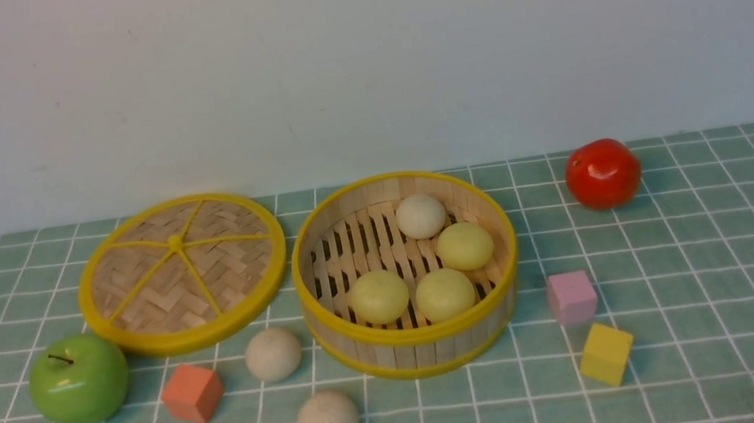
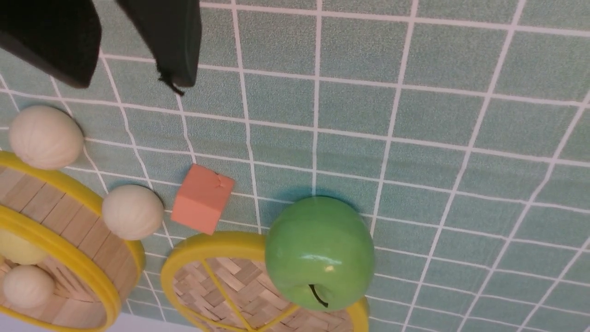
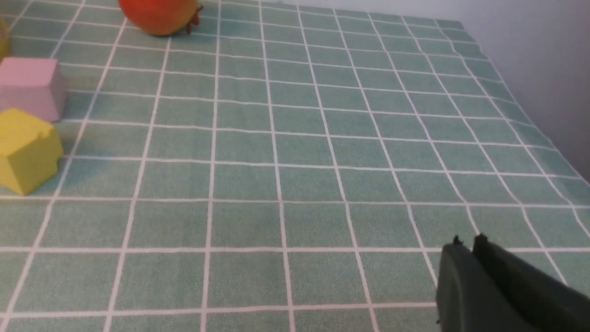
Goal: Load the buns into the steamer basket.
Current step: Use the left arm to grab a steamed stuffed bun
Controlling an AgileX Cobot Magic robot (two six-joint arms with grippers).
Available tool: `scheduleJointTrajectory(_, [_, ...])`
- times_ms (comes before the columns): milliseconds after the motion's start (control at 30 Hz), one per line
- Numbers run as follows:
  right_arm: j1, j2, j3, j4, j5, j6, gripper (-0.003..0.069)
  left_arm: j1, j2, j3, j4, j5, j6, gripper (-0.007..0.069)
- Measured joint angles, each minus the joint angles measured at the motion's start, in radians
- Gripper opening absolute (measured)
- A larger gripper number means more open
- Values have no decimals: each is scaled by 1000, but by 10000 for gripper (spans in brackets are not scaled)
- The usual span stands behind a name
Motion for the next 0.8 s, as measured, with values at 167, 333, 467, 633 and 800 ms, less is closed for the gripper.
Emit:
scheduleJointTrajectory(167, [0,0,0,0,0,-4,31,0,0,0,0,0,0,238])
scheduleJointTrajectory(333, [0,0,0,0,0,-4,41,0,0,0,0,0,0,238])
scheduleJointTrajectory(467, [0,0,0,1,0,-4,48,0,0,0,0,0,0,238])
scheduleJointTrajectory(633, [0,0,0,2,0,-4,52,0,0,0,0,0,0,238])
scheduleJointTrajectory(800, [0,0,0,2,0,-4,60,0,0,0,0,0,0,238])
